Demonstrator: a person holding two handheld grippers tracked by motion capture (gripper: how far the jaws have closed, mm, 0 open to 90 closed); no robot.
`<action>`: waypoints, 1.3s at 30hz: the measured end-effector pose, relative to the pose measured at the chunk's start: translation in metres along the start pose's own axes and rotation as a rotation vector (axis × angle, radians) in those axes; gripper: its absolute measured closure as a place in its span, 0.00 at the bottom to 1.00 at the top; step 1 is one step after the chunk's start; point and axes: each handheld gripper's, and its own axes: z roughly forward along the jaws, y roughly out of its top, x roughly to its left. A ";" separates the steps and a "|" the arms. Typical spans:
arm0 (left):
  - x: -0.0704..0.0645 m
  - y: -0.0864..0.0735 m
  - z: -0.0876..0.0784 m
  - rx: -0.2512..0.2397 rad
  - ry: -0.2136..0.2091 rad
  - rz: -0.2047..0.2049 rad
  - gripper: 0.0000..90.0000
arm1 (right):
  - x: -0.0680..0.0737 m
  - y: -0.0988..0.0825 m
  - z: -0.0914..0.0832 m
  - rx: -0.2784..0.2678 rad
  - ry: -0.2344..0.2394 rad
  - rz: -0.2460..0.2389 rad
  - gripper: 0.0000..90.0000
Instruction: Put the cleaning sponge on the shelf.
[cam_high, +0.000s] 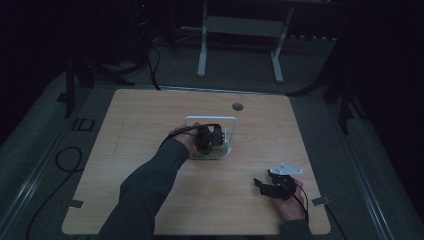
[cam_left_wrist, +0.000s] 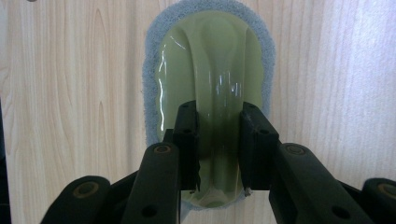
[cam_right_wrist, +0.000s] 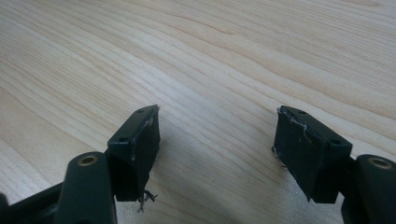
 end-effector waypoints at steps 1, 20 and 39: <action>0.000 0.001 0.002 0.001 0.001 0.007 0.79 | 0.000 0.000 0.000 0.000 0.000 0.000 0.34; 0.002 0.005 0.008 0.009 0.041 0.028 0.79 | 0.000 0.000 0.000 0.000 0.000 0.000 0.34; 0.002 0.007 0.017 0.032 0.123 0.051 0.79 | 0.000 0.000 0.000 0.000 0.000 -0.002 0.34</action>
